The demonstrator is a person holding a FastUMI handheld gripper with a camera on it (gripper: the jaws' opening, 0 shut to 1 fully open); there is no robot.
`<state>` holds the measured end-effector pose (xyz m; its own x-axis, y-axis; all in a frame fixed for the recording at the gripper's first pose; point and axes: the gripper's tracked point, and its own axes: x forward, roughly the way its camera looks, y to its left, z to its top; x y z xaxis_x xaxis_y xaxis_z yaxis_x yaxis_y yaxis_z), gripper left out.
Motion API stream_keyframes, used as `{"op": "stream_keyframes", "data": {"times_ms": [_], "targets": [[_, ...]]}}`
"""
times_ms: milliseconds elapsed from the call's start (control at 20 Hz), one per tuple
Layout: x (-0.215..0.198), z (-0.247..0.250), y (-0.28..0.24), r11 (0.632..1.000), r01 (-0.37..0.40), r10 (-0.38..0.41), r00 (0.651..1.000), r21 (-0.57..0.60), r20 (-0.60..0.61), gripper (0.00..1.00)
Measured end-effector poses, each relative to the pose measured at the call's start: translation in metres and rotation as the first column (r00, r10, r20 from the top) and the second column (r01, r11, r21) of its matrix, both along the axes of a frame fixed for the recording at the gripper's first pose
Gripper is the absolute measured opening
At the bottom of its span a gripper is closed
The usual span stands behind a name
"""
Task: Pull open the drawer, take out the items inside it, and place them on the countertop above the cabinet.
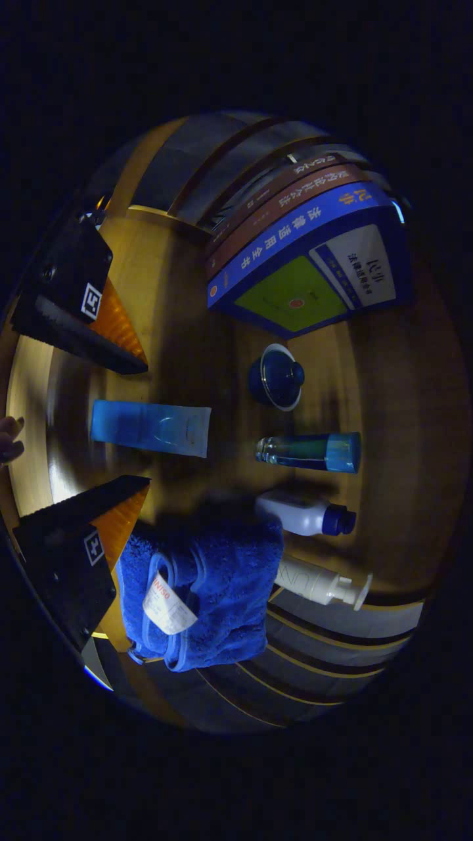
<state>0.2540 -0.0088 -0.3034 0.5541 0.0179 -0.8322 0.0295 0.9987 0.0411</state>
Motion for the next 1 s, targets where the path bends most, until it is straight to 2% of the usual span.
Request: {"op": "stream_keyframes", "data": {"times_ms": [300,600,800,1000], "targets": [[-0.053,0.059,0.001,1.0,-0.01,0.009,0.983,0.003,0.183,0.99],[-0.147,0.112,0.006,0.998,-0.06,0.055,0.916,0.001,0.396,0.99],[-0.214,0.11,0.01,0.997,-0.077,0.077,0.877,-0.019,0.473,0.99],[-0.267,0.09,0.01,0.998,-0.063,0.055,0.866,-0.001,0.498,0.99]]}}
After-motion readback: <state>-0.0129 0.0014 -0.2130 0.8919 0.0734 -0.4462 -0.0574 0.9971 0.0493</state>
